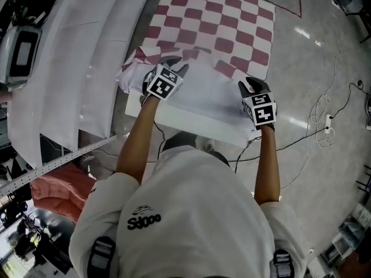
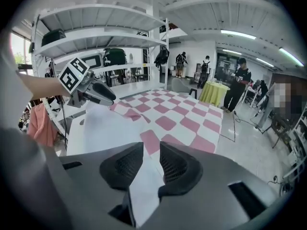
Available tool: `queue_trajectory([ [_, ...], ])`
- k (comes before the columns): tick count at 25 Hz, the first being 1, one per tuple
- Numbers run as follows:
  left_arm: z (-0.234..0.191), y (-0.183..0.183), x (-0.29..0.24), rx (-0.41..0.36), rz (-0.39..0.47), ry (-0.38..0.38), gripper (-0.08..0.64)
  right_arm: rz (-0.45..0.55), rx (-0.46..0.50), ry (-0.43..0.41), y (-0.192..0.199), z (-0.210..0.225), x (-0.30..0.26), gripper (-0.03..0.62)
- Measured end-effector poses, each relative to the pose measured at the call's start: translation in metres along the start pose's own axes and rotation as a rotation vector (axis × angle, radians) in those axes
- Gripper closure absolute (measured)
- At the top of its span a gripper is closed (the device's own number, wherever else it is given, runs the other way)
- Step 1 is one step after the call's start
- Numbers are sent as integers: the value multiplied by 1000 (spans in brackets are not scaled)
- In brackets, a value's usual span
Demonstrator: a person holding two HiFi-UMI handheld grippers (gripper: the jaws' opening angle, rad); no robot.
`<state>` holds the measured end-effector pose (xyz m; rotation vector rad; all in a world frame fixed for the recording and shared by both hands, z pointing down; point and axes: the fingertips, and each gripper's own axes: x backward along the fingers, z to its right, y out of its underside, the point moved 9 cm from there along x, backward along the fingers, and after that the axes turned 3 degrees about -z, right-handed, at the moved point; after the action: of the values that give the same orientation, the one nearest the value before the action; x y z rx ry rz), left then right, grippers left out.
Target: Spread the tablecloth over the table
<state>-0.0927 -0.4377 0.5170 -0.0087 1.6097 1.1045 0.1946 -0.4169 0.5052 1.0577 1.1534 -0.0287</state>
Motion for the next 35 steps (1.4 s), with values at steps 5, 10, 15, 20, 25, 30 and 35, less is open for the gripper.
queue_trajectory([
  [5,-28,18,-47,-2,-107,46,413,-118,25,1,11,10,-47,448],
  [10,-48,29,-85,-6,-166,89,393,-237,50,-12,29,21,-82,413],
  [15,-58,39,-108,-5,-197,126,374,-310,94,-20,39,26,-103,390],
  [20,-64,40,-117,-3,-189,180,362,-327,107,-73,43,32,-110,383],
  [25,-72,40,-116,-13,-189,187,500,-328,79,-131,44,37,-112,408],
  [30,-77,41,-115,-11,-192,202,523,-338,72,-136,41,40,-114,473],
  [35,-81,38,-108,15,-161,224,528,-314,100,-108,37,33,-110,558],
])
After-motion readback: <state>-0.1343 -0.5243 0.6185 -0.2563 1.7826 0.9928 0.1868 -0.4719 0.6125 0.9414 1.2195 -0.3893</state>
